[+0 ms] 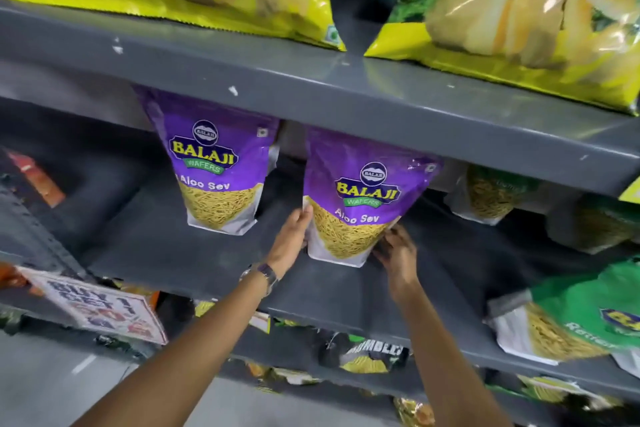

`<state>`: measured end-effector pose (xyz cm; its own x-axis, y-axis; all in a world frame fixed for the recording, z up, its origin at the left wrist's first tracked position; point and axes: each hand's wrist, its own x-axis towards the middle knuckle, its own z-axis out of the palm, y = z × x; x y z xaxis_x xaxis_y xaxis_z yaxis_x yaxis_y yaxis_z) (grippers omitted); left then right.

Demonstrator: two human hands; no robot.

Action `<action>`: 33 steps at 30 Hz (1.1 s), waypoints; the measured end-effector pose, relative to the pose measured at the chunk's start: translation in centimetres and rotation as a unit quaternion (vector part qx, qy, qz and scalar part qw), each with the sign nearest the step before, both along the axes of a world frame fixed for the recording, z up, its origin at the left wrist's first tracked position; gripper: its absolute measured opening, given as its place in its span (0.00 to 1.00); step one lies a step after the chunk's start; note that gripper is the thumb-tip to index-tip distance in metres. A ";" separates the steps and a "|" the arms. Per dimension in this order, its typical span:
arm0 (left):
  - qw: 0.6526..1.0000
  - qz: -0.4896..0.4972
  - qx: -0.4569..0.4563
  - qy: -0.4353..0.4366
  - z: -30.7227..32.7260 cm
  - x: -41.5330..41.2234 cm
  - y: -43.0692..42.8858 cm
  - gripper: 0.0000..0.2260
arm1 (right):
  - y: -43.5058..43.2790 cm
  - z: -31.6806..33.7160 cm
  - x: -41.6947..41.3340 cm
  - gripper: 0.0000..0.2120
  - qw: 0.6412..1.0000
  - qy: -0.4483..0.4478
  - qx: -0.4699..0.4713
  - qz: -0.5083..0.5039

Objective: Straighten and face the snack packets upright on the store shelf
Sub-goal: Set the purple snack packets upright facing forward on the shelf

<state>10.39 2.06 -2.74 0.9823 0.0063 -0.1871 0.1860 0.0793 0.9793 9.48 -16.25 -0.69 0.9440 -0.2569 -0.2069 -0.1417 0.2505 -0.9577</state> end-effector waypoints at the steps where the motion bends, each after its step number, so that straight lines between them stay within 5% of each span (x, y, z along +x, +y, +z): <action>1: 1.000 -0.003 -0.007 -0.006 0.0 -0.3 0.1 0.12 | 0.0 0.0 -0.5 0.14 1.000 -0.008 -0.005 -0.003; 19: 0.994 -0.103 -0.044 0.009 -0.5 -7.0 2.0 0.09 | 0.4 -0.2 -9.4 0.14 0.997 0.001 -0.047 -0.064; 27: 0.993 -0.107 -0.038 0.007 0.2 -8.4 2.2 0.20 | 1.0 0.2 -10.1 0.11 0.994 0.015 -0.068 -0.083; 29: 0.994 -0.099 -0.032 -0.027 0.8 -8.7 2.4 0.14 | 1.9 -0.1 -10.9 0.10 0.974 -0.018 -0.133 -0.183; 31: 0.993 -0.028 -0.006 -0.114 1.2 -8.7 3.3 0.07 | 3.6 -0.8 -12.7 0.15 0.917 -0.051 -0.242 -0.314; 33: 0.980 0.068 0.008 -0.189 1.1 -8.4 5.6 0.07 | 6.3 -1.4 -15.1 0.19 0.897 -0.091 -0.295 -0.316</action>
